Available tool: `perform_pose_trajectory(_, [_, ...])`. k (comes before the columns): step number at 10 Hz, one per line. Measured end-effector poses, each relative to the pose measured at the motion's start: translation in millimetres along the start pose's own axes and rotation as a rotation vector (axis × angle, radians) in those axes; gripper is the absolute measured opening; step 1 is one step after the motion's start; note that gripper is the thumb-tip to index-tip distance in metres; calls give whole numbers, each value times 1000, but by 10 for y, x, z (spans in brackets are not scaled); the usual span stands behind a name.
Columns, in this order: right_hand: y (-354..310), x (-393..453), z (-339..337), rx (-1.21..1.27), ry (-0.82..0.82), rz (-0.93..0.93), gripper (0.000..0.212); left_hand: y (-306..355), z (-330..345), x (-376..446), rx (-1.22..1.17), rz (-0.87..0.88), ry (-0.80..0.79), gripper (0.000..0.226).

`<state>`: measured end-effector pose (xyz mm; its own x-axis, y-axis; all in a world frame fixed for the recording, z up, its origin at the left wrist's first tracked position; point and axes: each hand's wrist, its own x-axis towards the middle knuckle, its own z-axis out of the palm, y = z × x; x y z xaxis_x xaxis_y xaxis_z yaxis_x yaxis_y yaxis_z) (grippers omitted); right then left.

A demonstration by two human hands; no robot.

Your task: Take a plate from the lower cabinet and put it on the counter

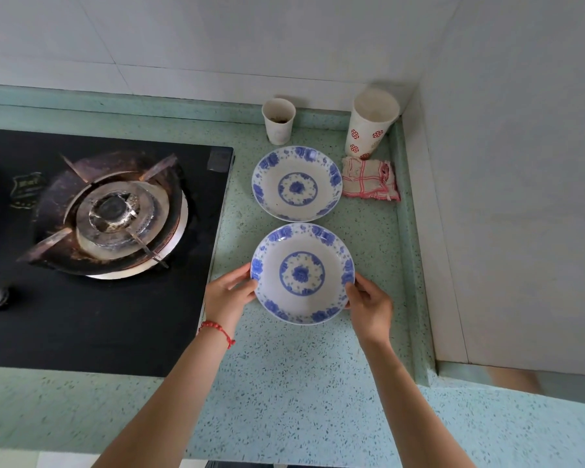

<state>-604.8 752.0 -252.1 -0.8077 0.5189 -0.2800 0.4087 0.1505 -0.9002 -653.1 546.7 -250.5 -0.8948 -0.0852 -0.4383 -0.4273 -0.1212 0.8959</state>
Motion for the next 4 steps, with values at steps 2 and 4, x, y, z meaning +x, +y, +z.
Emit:
perform_pose_trajectory(2, [15,-103,-42,-50,-1,7,10,-52,-5,-47,186,89,89,29])
perform_pose_trajectory(4, [121,-420,-150,-395,37,-193,35,-126,-217,-346,801,586,18,27])
